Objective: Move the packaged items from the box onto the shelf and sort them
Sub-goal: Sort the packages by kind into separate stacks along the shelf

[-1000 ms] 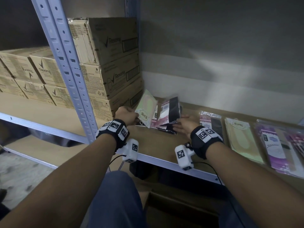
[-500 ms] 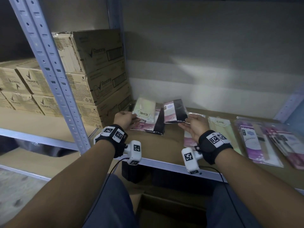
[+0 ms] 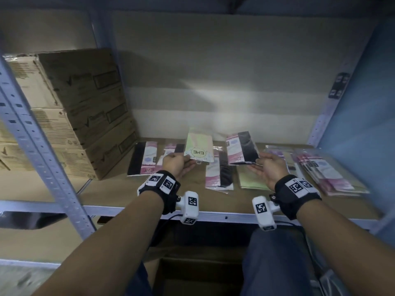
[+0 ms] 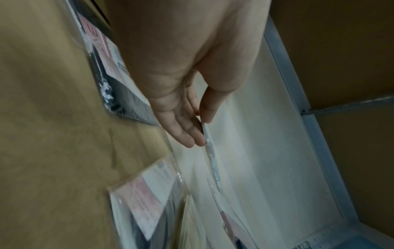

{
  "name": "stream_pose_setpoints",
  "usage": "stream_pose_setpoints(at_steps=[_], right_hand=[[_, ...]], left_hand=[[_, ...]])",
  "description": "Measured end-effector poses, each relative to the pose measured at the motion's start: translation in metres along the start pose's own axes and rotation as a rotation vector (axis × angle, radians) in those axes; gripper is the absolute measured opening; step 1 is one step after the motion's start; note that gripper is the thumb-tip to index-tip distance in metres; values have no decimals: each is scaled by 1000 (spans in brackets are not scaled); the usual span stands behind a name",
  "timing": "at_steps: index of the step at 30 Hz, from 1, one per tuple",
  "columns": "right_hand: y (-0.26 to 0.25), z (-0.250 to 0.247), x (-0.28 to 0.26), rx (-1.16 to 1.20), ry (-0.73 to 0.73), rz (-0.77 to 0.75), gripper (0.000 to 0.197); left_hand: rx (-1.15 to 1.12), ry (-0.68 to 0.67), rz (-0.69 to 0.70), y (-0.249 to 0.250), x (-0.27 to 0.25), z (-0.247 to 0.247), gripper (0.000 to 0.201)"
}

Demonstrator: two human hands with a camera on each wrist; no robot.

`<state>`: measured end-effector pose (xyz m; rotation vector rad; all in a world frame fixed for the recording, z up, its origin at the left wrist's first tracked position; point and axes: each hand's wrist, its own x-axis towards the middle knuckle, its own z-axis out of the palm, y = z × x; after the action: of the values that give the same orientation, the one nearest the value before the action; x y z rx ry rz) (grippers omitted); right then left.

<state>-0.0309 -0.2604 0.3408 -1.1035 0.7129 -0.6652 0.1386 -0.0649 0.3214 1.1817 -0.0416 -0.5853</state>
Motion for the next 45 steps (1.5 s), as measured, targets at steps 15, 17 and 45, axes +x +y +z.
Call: stream_pose_setpoints(at_steps=[15,17,45], right_hand=[[-7,-76,-1,-17,84,-6,32],[-6,-77,-1,-20,93,-3,31],[52,18,-6,-114,-26,85,33]], left_hand=[[-9,-130,-89,-43,-8,61,18],[-29,-116,-80,-44,-7,60,24],[-38,54,54,4,-11,-38,28]])
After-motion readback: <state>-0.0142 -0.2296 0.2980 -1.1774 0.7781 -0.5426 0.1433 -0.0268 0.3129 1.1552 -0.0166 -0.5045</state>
